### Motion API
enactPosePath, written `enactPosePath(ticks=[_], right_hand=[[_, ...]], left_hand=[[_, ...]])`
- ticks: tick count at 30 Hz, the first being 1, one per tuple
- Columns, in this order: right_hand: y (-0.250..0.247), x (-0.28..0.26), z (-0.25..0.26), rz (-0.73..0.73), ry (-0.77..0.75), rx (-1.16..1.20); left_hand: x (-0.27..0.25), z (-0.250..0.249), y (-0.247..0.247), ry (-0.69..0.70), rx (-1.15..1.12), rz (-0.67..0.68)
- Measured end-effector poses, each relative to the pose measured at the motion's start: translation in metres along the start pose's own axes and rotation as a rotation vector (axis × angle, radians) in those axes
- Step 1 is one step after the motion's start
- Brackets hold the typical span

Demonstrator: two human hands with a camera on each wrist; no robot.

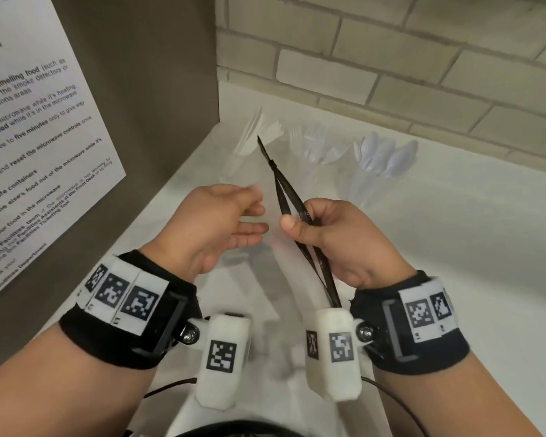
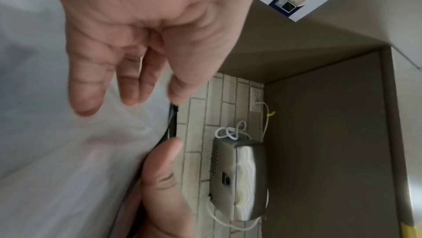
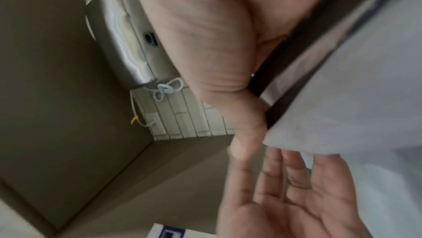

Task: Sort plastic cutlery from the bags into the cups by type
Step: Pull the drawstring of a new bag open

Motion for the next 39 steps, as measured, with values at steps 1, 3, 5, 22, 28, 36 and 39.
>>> enactPosePath(ticks=[1, 3, 5, 22, 28, 36, 39], right_hand=[[0.002, -0.002, 0.002, 0.011, -0.016, -0.022], [0.01, -0.005, 0.004, 0.036, -0.034, -0.07], [0.012, -0.004, 0.005, 0.012, -0.017, -0.059], [-0.034, -0.007, -0.028, -0.042, 0.333, -0.117], [-0.014, 0.005, -0.051, 0.003, 0.355, 0.611], [-0.005, 0.007, -0.025, 0.259, 0.313, 0.796], [-0.013, 0.016, -0.021, 0.139, 0.231, 0.837]], left_hand=[[-0.001, -0.001, 0.003, 0.004, 0.046, 0.042], [-0.003, -0.003, 0.011, 0.048, 0.194, 0.108], [-0.003, -0.004, 0.01, 0.079, 0.238, 0.077], [0.007, -0.001, -0.019, 0.087, 0.164, 0.08], [0.004, 0.013, -0.007, -0.076, -0.2, 0.038], [-0.004, 0.03, 0.017, -0.332, -0.619, 0.184], [0.003, 0.042, -0.004, -0.239, -0.247, -0.036]])
Point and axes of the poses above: each hand's wrist, its own x-axis towards the middle knuckle, its own y-axis out of the palm, z = x × y, the point moved 8 cm from there along x, towards the middle knuckle, and after that the axes turned 9 degrees about y, right-handed, at the moved point
